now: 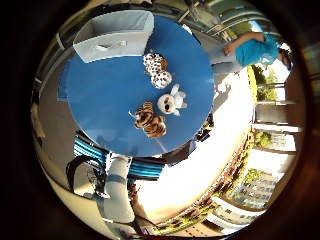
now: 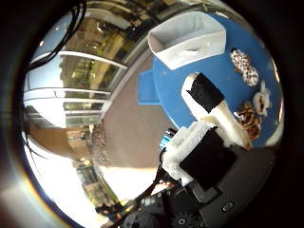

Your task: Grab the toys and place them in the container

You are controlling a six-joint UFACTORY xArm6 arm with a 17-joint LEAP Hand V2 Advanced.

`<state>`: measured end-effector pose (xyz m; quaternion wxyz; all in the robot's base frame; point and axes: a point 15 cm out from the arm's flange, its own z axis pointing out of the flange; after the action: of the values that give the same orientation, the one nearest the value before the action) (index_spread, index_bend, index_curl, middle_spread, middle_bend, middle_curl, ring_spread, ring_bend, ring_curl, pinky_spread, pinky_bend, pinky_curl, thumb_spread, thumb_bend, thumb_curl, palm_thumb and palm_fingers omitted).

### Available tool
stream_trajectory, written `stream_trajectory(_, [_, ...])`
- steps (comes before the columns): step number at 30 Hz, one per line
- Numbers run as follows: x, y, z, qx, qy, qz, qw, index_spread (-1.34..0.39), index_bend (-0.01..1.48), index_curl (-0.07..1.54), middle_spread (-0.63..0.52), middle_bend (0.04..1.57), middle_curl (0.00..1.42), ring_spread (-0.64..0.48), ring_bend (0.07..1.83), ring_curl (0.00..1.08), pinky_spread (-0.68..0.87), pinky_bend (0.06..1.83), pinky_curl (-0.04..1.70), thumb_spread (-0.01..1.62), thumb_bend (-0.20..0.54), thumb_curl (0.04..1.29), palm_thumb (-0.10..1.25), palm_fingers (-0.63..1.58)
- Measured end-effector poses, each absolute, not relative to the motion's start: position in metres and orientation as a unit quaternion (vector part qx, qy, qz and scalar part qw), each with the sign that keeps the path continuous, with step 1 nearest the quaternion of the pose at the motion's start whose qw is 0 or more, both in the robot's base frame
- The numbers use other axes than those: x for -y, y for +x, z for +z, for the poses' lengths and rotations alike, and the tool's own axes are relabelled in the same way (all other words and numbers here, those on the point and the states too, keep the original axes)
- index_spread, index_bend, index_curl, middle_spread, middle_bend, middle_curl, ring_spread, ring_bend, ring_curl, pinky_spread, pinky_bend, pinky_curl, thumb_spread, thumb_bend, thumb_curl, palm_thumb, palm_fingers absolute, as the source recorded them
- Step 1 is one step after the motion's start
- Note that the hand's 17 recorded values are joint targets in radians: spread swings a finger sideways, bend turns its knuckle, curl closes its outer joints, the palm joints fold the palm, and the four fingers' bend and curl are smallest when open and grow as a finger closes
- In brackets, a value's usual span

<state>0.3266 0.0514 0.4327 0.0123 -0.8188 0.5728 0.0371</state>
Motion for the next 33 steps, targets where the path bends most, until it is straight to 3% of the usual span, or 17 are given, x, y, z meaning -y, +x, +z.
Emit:
stream_trajectory(15, [0.088,0.422,0.411,-0.621,-0.780,0.060,-0.055,-0.22,0.17,0.36,0.01,0.16,0.29,0.25,0.22,0.32,0.41,0.35,0.21,1.25,-0.019,0.37,0.70,0.31])
stream_trajectory(33, [0.156,0.443,0.278,-0.619,-0.757,0.162,-0.132,-0.20,0.18,0.32,0.03,0.16,0.30,0.23,0.24,0.32,0.38,0.36,0.22,1.20,-0.024,0.38,0.65,0.14])
